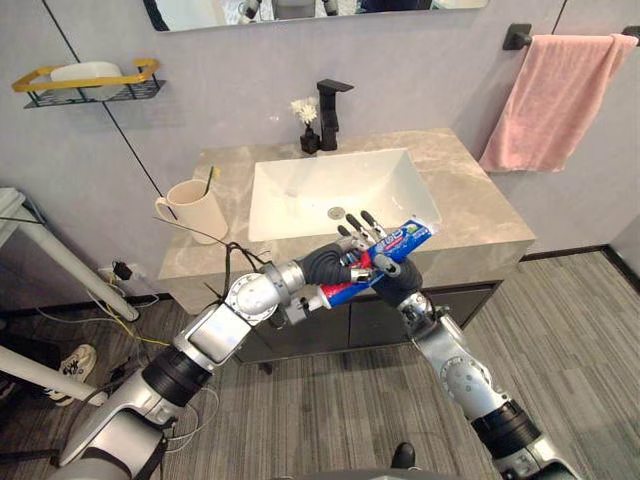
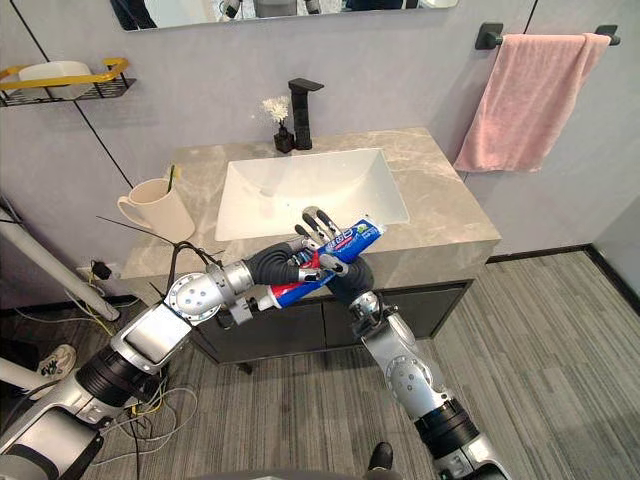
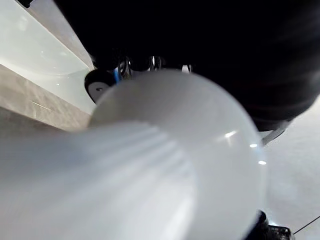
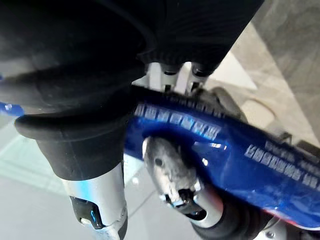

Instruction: Organize washtable

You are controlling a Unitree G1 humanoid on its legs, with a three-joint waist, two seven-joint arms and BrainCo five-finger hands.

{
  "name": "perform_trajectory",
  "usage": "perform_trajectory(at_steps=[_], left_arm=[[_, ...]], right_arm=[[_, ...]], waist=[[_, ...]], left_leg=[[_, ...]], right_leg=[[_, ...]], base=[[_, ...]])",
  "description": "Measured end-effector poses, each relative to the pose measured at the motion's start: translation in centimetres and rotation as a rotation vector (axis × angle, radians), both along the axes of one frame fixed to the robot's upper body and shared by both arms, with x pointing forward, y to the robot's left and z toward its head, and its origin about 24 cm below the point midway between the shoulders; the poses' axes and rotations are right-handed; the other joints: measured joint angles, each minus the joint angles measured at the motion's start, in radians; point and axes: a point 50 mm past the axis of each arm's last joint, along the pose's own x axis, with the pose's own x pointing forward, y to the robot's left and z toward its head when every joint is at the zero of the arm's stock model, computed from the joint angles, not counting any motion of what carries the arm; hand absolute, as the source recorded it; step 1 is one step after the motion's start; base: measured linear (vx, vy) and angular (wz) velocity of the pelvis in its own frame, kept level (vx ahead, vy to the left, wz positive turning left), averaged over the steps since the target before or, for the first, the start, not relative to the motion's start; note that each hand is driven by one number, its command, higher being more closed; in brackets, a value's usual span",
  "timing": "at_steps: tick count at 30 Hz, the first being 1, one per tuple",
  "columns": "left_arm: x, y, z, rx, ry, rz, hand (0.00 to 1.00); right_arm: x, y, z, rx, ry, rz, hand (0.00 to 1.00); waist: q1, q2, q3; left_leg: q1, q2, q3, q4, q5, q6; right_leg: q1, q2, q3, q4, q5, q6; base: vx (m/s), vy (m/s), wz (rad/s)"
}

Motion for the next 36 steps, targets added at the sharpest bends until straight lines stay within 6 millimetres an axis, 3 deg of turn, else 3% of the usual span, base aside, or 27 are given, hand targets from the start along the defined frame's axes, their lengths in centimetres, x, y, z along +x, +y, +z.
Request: perform_trajectory(at_steps=[11,12,18,24,36], left_arm=[[0.1,-0.6,-0.3,-0.019,0.000,0.003,1.00],[0.0,-0.5,-0.2,-0.022,-0.005,0.003,1.00],[-0.2,-0.7,-0.4,-0.031,-0.023,0.003,1.00],[-0.8,-0.1,-1.9,-0.026,0.027,0.031,1.00],[-0.7,0.0,-1.8,-0.021,0.008,0.041,1.00]], right_arm=[[0.6,-0.5,1.1,-0.028,-0.042,0.000,0.00],[0.6,-0.5,1.4,-0.026,-0.052,0.000,1.00],[0.9,-1.4,2.3,-0.016,-0.085,-0.033,1.00],[1.1,-1.0,2.8,0.004,-0.097,-0.024,1.00],[1.0,-0.7,3.5,0.054,-0.120,-0.026,1.00]], waist=[[0.001,-0.004,0.000],[0.002,-0.005,0.000],[0.023,-0.010,0.001],[0.024,-0.015,0.004],[0.024,-0.027,0.018]], left_leg=[[0.003,0.003,0.003,0.000,0.000,0.000],[0.004,0.003,0.004,0.000,0.000,0.000],[0.009,0.003,0.013,-0.002,0.000,-0.001],[0.012,0.003,0.018,-0.004,-0.001,-0.001],[0.017,0.002,0.024,-0.004,-0.001,-0.001]], right_leg=[[0.000,0.005,0.009,0.000,0.000,0.000],[0.000,0.005,0.010,0.001,0.000,0.000],[-0.001,0.005,0.020,0.000,0.000,0.000],[-0.001,0.006,0.025,0.000,0.000,0.001],[-0.002,0.006,0.027,0.000,0.000,0.001]], base=[[0.00,0.001,0.00],[0.00,0.000,0.00],[0.00,0.019,-0.04],[0.00,0.006,-0.02],[0.00,0.000,0.00]])
